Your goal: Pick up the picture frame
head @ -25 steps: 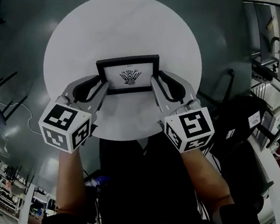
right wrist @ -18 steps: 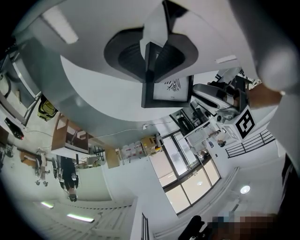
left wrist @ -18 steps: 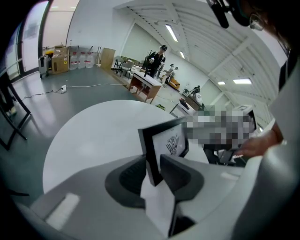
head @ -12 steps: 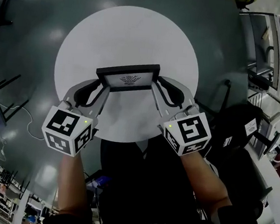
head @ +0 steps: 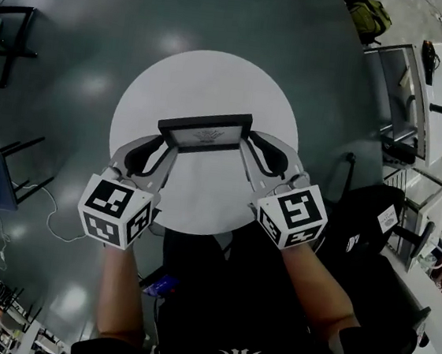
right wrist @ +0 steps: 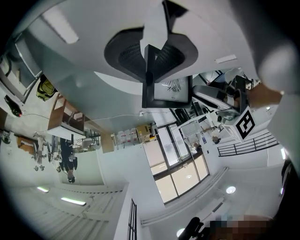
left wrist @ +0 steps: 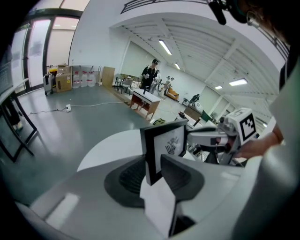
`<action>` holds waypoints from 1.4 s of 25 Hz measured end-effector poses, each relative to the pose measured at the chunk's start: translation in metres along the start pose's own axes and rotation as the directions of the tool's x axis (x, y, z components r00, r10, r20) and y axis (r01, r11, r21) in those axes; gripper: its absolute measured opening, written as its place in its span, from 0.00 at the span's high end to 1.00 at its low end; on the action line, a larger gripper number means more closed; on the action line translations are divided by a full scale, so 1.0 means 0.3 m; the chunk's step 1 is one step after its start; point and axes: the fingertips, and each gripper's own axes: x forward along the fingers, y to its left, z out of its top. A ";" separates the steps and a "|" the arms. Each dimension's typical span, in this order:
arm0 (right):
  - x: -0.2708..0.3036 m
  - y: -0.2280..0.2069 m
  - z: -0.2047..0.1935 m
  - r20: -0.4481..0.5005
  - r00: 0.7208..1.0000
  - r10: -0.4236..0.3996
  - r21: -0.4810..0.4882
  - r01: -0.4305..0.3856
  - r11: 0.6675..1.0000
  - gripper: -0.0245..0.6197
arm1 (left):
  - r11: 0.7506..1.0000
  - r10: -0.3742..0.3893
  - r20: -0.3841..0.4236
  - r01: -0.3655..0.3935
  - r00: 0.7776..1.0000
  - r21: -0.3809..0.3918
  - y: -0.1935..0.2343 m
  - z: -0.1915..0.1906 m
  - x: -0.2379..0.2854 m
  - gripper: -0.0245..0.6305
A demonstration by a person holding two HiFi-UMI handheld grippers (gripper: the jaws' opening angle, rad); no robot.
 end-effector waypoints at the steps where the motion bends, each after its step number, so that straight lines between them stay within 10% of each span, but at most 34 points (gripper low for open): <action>1: -0.016 0.009 0.036 0.014 1.000 -0.001 -0.009 0.001 1.000 0.88 | 1.000 0.006 0.017 -0.006 1.000 0.006 -0.004 0.032 -0.026 0.81; 35: -0.556 0.298 1.054 0.474 0.880 0.044 -0.256 0.090 0.962 0.90 | 0.960 0.091 0.484 -0.207 0.870 0.191 -0.229 0.840 -0.845 0.81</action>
